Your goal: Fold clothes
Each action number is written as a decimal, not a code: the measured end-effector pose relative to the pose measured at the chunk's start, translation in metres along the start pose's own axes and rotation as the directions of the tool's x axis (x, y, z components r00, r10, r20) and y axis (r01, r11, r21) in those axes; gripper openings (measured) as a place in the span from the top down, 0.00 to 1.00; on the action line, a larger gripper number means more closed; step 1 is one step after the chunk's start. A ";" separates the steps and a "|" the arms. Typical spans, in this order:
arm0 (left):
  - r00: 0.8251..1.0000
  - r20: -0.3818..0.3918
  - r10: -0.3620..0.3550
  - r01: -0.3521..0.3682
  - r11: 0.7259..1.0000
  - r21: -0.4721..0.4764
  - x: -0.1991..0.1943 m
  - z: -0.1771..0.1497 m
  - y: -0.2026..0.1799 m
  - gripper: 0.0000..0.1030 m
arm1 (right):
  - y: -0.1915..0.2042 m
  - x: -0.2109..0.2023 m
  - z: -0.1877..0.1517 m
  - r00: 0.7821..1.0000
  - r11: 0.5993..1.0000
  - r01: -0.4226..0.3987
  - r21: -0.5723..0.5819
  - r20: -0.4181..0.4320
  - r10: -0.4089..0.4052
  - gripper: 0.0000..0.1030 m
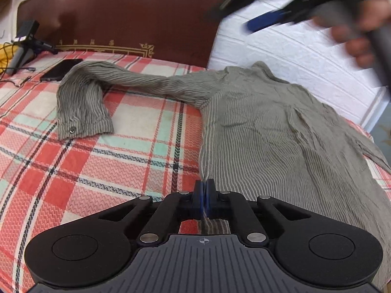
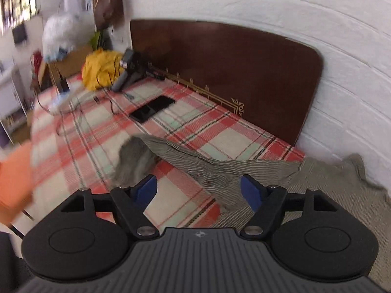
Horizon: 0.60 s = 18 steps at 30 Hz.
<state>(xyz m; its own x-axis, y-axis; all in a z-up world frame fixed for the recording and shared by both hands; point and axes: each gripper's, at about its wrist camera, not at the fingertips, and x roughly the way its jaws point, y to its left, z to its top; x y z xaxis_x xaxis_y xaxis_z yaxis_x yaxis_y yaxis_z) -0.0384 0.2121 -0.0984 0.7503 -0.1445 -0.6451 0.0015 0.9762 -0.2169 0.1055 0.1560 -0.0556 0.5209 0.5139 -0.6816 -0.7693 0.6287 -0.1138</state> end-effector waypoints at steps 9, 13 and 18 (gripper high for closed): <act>0.994 -0.018 -0.103 0.103 0.994 -0.021 -0.004 -0.006 0.012 1.00 | 0.014 0.114 -0.016 0.988 0.977 0.102 -0.190 -0.097 -0.122 0.70; 0.998 0.041 -0.045 0.046 0.999 -0.027 -0.018 -0.001 0.026 0.66 | 0.005 0.107 -0.013 0.993 0.987 0.042 -0.153 -0.101 -0.058 0.97; 0.979 0.155 0.130 -0.114 0.988 -0.107 -0.034 0.018 0.062 0.32 | -0.010 0.085 -0.017 0.993 0.990 -0.024 -0.136 -0.115 0.008 0.97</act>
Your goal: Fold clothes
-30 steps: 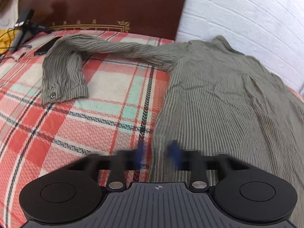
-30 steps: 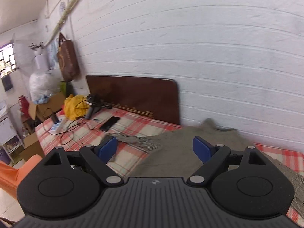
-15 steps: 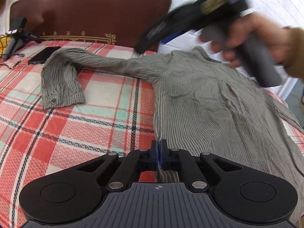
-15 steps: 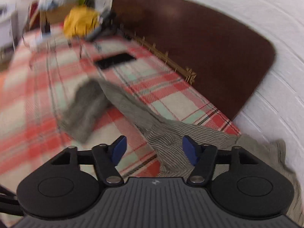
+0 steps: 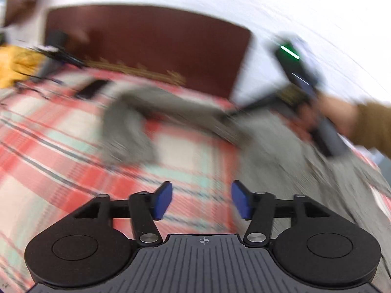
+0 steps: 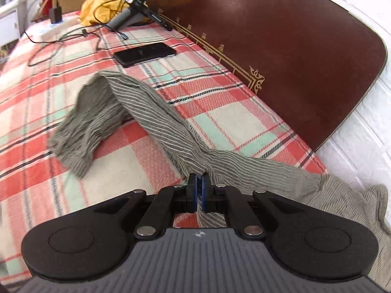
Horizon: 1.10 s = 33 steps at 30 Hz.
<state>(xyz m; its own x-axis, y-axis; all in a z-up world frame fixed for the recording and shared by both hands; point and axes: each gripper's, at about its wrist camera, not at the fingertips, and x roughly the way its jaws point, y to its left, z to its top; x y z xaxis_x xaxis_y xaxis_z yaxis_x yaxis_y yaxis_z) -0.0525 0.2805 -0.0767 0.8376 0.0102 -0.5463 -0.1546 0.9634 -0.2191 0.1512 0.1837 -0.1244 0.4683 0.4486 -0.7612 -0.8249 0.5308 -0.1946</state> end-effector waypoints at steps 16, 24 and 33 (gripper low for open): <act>0.961 -0.051 0.272 -0.246 0.924 0.294 0.116 0.023 -0.013 0.33 | 0.000 0.012 -0.017 0.999 0.999 -0.014 0.036 -0.047 0.016 0.96; 0.957 -0.100 0.273 -0.241 0.938 0.248 0.133 0.032 0.004 0.98 | -0.006 0.015 -0.021 0.999 0.997 -0.021 0.074 -0.044 0.024 0.91; 0.970 -0.019 0.242 -0.224 0.922 0.316 0.007 0.060 0.052 0.98 | -0.012 -0.008 -0.022 0.999 0.997 -0.026 0.067 0.029 0.024 0.39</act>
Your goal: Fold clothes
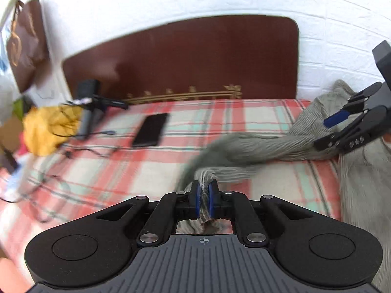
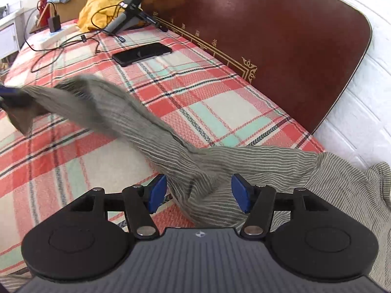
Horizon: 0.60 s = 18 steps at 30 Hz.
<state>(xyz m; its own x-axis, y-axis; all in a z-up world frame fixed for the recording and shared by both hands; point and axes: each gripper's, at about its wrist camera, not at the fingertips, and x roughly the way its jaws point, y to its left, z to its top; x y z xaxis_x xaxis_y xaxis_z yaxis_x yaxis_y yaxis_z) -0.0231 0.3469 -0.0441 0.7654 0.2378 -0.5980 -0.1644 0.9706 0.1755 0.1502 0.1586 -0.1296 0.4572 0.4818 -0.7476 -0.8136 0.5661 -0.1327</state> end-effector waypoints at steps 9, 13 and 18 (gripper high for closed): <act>0.978 -0.206 0.004 0.032 0.985 0.171 -0.035 -0.072 -0.012 0.84 | 0.009 -0.010 0.002 0.999 0.999 -0.036 0.003 -0.021 0.036 0.38; 0.979 -0.197 -0.056 0.078 0.991 0.107 -0.051 -0.092 -0.012 0.37 | 0.018 -0.010 0.007 0.997 0.997 -0.071 0.020 -0.042 0.072 0.38; 0.994 -0.081 -0.073 0.070 0.997 -0.044 -0.077 -0.089 0.020 0.16 | 0.037 -0.006 0.023 0.994 0.994 -0.108 -0.020 -0.030 0.108 0.38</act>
<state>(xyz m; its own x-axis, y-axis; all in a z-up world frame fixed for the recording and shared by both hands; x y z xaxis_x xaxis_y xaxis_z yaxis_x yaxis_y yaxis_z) -0.1410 0.3509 -0.0645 0.7224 0.1683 -0.6707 -0.1382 0.9855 0.0985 0.1254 0.1918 -0.1152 0.3560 0.5197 -0.7766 -0.8653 0.4971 -0.0641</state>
